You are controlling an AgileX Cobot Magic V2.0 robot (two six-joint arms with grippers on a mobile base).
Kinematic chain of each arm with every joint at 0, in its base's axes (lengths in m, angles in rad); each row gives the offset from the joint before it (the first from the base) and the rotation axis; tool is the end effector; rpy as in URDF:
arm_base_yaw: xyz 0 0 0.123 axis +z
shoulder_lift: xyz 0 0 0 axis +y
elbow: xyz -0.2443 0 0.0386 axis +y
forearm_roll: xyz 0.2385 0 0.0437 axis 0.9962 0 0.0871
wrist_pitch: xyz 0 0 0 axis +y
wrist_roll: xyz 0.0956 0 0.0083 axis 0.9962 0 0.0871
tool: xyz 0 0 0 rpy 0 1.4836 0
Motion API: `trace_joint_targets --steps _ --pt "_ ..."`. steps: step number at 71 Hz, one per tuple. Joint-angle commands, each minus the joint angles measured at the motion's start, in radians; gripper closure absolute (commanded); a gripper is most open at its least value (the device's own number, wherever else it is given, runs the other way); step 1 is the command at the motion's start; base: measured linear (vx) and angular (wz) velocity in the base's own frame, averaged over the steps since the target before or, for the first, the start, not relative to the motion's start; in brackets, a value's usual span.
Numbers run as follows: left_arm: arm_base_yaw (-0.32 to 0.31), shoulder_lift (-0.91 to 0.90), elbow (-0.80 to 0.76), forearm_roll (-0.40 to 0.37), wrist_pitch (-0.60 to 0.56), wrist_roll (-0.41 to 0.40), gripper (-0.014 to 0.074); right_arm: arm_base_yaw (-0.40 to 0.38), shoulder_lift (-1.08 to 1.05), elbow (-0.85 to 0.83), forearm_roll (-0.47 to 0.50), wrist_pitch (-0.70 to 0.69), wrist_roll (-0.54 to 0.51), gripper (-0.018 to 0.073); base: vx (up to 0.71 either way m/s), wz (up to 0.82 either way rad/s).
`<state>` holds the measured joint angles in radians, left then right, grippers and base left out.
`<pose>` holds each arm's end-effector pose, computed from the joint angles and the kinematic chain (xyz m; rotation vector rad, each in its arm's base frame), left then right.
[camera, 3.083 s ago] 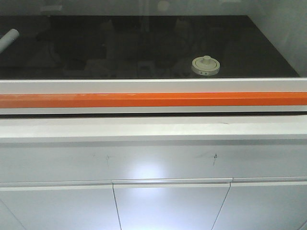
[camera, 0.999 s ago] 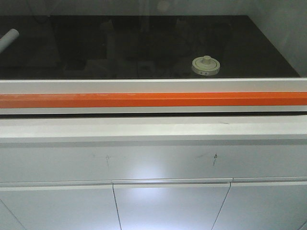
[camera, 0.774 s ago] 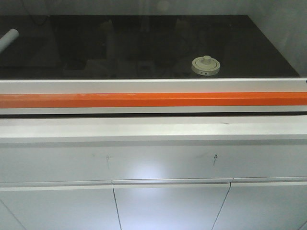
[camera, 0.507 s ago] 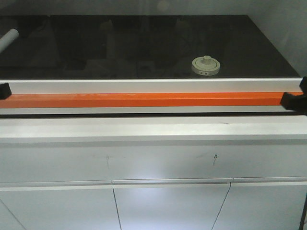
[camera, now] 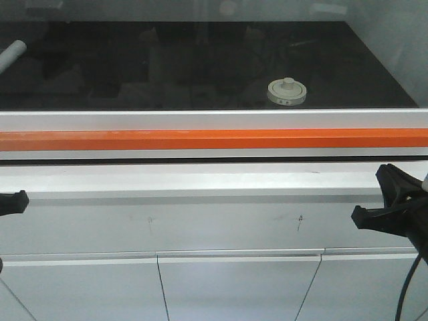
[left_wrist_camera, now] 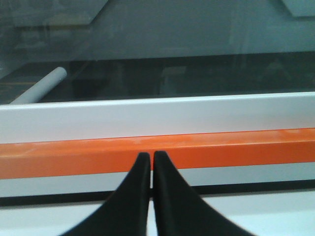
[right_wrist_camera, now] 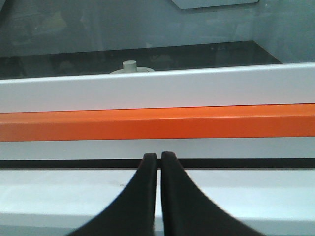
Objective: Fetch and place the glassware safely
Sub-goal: 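Raise both grippers up to the orange window handle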
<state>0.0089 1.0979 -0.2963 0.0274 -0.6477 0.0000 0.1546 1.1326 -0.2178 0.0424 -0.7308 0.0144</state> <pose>0.2161 0.0003 0.2106 0.0233 1.6375 0.0100 0.2048 0.0292 0.1889 -0.0692 1.6682 0.1281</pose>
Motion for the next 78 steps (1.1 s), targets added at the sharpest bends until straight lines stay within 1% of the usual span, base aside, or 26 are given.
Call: trace_joint_targets --steps 1,5,10,16,24,35,54,64,78 --pt "-0.005 0.02 -0.015 0.058 -0.165 -0.04 0.0597 0.0 0.058 -0.021 -0.021 -0.197 -0.014 0.056 0.0 0.0" --pt "-0.005 0.046 -0.015 0.087 -0.201 -0.045 0.0597 0.0 0.107 -0.021 -0.021 -0.26 -0.021 0.056 0.0 0.0" --pt "-0.005 0.084 -0.015 0.102 -0.239 -0.052 0.0597 0.0 0.175 -0.021 -0.02 -0.33 -0.021 0.056 0.0 0.0" --pt "-0.005 0.124 -0.015 0.102 -0.274 -0.076 0.0597 0.0 0.252 -0.021 -0.02 -0.418 -0.021 0.056 0.0 0.0" --pt "-0.005 0.175 -0.015 0.102 -0.336 -0.074 0.0597 0.0 0.339 -0.021 -0.02 -0.517 -0.022 0.056 0.0 0.0" --pt "-0.005 0.243 -0.015 0.102 -0.396 -0.073 0.0597 0.0 0.44 -0.032 -0.021 -0.614 -0.044 0.056 0.0 0.0" --pt "-0.005 0.321 -0.015 0.102 -0.502 -0.073 0.0597 0.0 0.492 -0.081 -0.021 -0.613 -0.057 0.056 0.0 0.0" --pt "-0.005 0.323 -0.015 0.102 -0.506 -0.069 0.0597 0.0 0.492 -0.11 -0.021 -0.613 -0.058 0.056 0.0 0.0" --pt "-0.005 0.323 -0.015 0.102 -0.507 -0.069 0.0597 0.0 0.492 -0.146 -0.02 -0.563 -0.088 0.056 0.0 0.0"
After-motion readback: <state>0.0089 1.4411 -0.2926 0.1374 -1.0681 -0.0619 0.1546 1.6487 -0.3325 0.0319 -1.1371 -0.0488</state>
